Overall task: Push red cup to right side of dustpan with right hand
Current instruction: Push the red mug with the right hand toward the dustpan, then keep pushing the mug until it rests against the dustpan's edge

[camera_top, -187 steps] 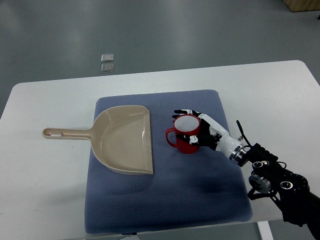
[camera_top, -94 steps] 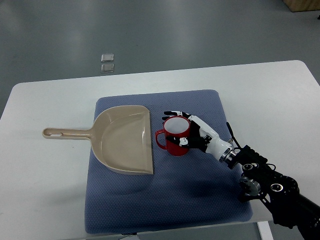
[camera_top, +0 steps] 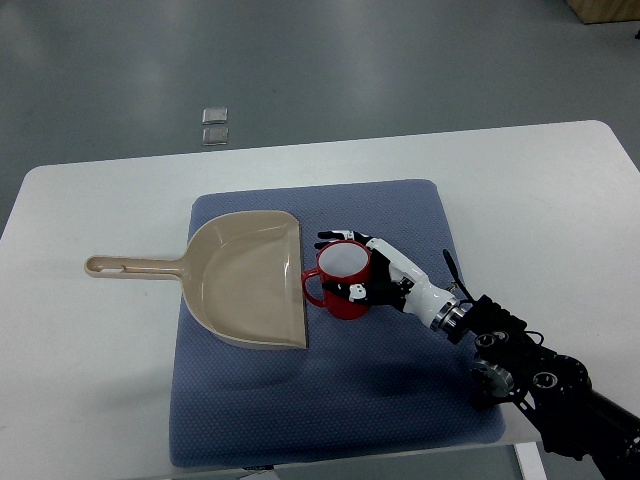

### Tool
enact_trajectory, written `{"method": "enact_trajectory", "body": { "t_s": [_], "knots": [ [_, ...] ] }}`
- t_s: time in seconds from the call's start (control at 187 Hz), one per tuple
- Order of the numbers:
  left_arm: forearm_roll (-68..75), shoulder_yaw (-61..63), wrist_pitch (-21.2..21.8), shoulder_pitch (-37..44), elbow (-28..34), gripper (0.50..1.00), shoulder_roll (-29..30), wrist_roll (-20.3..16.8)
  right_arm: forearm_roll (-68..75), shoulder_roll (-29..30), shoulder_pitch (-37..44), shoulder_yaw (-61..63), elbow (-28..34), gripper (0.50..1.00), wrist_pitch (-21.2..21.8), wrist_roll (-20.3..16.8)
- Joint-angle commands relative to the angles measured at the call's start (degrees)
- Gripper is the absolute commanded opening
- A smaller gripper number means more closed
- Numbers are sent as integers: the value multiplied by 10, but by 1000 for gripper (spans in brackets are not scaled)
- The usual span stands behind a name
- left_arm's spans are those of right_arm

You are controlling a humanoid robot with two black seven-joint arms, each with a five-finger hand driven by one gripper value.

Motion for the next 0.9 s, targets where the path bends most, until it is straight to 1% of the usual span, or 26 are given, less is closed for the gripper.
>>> {"method": "enact_trajectory", "body": {
  "t_s": [0.0,0.427,0.896],
  "knots": [
    [0,0,0,0,0,1000,0,-1,0,0,0,-9,2,787,-9,0],
    [0,0,0,0,0,1000,0,0,0,0,9,-30,8,785,-28,0],
    [0,0,0,0,0,1000,0,0,1,0,16,-49,8,785,-28,0]
  ]
}}
